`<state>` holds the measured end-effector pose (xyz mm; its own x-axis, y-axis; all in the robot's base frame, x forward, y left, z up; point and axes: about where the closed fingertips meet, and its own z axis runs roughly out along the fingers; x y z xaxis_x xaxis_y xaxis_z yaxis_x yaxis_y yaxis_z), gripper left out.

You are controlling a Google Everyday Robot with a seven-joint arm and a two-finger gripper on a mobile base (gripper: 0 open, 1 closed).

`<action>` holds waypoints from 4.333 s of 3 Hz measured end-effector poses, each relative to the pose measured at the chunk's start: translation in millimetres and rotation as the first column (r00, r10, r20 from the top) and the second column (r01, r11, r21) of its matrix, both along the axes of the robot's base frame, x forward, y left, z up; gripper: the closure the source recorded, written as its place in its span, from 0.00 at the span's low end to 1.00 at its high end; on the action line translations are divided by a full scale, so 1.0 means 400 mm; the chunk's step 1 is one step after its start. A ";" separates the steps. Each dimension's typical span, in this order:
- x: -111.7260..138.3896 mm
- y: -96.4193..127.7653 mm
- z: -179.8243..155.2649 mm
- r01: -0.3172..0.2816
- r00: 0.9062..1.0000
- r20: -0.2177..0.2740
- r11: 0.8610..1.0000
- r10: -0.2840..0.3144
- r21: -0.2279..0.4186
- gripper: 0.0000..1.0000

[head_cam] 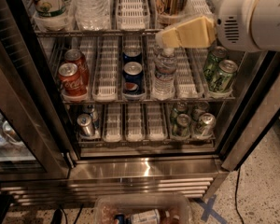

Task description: Pick orange can from top shelf of fridge

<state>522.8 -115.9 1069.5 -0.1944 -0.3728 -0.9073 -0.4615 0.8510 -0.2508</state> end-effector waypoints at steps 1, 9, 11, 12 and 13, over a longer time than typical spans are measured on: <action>0.017 0.015 0.021 -0.011 0.998 0.069 1.000 0.012 -0.002 0.00; 0.139 0.124 0.050 -0.042 0.968 0.249 0.996 0.020 0.083 0.29; 0.132 0.039 0.033 0.032 0.965 0.259 0.996 -0.053 0.083 0.27; 0.139 0.010 0.023 0.055 0.961 0.265 0.995 -0.074 0.079 0.26; 0.156 0.017 0.024 0.050 0.960 0.271 0.995 -0.072 0.086 0.25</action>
Offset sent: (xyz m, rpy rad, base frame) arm 0.0172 0.0035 0.0013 0.0048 -0.1789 0.0133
